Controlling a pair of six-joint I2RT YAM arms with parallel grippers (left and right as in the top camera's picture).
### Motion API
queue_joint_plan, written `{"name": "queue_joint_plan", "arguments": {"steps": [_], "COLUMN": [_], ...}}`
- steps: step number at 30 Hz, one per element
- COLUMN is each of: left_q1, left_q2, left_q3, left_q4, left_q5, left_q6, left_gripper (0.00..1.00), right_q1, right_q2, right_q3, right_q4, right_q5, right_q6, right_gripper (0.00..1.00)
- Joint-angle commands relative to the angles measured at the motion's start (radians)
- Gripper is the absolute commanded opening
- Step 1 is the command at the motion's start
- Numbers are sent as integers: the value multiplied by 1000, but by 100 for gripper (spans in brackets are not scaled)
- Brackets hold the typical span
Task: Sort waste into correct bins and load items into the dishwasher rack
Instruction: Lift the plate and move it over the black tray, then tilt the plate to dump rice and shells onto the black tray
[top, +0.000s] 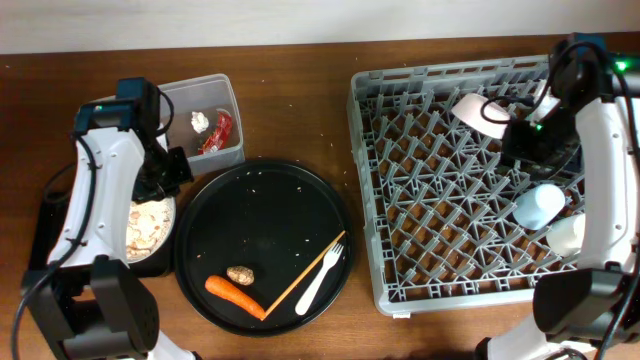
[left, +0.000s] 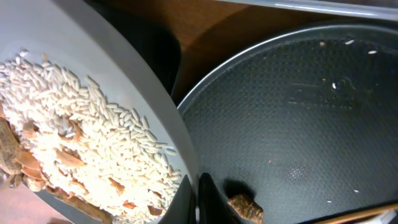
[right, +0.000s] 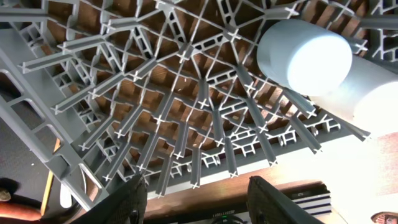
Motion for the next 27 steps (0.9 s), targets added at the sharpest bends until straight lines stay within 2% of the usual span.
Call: {"name": "queue_joint_plan", "arguments": {"steps": [1,7,11,17,20,27], "left_q1": [29,83,126,210,248,353], "left_q2": [-27,-27,-27,-27,-27,-27], "left_q3": [21,21,20,20,20,19], "left_q4": [31,48,47,36,23,-43], "left_q5": [75,245,292,516,550,772], "left_q6": [88,199,223,336,358,500], "left_gripper": [0,0,0,0,0,0], "right_q1": [-2,-2,-2,-3,-2,-3], "right_q2": [-4,-4,-4,-4,-4,-4], "right_q3": [-2,-2,-2,-2,-2,-2], "right_q4": [-6,-6,-6,-6,-6,-6], "right_q5": [1,2,2,2,3,10], "right_q6": [-9,-16,-19,-20,-20,-24], "right_gripper": [56,56,56,56,56,56]}}
